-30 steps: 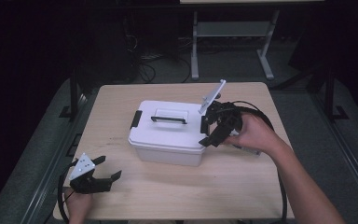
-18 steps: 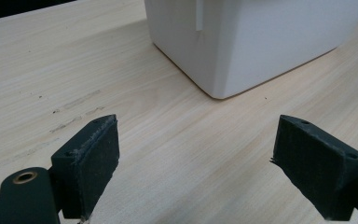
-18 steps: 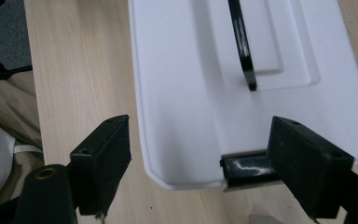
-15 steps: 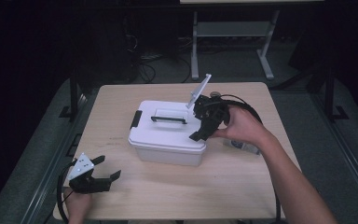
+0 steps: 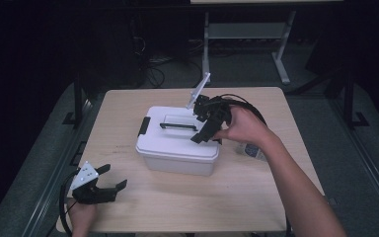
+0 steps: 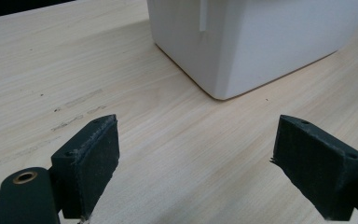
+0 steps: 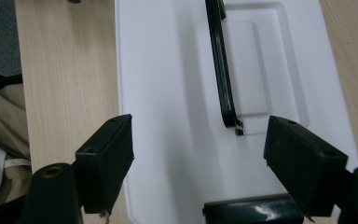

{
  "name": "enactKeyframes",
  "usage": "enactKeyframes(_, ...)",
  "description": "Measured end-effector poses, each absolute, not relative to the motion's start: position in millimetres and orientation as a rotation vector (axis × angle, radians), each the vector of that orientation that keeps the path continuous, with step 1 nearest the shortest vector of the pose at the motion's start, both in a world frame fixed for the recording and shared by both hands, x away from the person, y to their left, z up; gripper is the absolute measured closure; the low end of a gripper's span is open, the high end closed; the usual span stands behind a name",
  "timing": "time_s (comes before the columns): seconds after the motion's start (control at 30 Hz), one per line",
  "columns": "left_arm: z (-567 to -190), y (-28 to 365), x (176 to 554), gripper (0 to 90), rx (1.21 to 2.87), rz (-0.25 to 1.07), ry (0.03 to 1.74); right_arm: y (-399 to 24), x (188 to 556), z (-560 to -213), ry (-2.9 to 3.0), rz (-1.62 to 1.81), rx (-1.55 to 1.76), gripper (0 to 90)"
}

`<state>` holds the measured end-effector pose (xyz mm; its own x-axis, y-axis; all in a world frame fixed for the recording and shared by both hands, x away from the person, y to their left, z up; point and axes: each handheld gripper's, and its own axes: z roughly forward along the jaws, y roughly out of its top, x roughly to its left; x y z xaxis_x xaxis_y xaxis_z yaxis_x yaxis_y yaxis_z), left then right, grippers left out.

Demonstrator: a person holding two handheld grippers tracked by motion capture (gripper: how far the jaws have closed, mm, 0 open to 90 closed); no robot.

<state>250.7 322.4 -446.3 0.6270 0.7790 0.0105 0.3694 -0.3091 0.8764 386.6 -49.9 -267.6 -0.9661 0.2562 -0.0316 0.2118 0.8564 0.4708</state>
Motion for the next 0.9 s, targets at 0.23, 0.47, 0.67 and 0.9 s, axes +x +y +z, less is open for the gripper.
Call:
enactKeyframes(0.23,-445.3,321.7,249.9,13.6,1.916,0.555,0.904,-37.7,391.0,-266.2,2.943,0.744,0.351,26.1)
enactKeyframes(0.47,-444.8,321.9,249.3,13.7,1.911,0.559,0.903,-23.5,395.8,-267.9,2.954,0.737,0.327,30.4)
enactKeyframes(0.67,-444.7,323.3,248.7,13.7,1.907,0.564,0.905,-17.4,399.9,-269.5,2.942,0.734,0.319,35.5)
enactKeyframes(0.9,-444.4,324.0,248.6,13.7,1.905,0.564,0.905,-9.5,403.8,-274.6,2.935,0.722,0.303,42.6)
